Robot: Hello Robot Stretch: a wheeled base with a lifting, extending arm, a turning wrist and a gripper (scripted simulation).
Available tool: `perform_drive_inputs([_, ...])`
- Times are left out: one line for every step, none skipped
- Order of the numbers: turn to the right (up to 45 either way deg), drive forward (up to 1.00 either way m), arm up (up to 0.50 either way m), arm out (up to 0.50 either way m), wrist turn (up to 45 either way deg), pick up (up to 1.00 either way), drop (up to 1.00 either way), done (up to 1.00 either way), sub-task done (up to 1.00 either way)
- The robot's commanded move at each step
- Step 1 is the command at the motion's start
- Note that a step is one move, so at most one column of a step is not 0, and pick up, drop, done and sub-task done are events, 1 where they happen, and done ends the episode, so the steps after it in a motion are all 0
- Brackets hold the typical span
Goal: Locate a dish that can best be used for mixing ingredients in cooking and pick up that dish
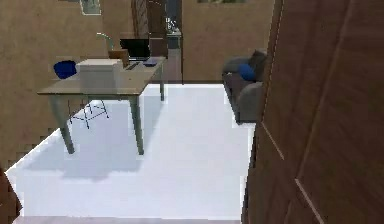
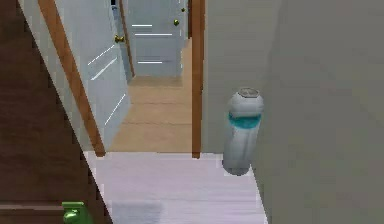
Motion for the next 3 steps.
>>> perform_drive_inputs([0.0,1.0,0.0,0.0,0.0,0.0,0.0,0.0,0.0])
perform_drive_inputs([0.0,1.0,0.0,0.0,0.0,0.0,0.0,0.0,0.0])
perform_drive_inputs([9.0,0.0,0.0,0.0,0.0,0.0,0.0,0.0,0.0])
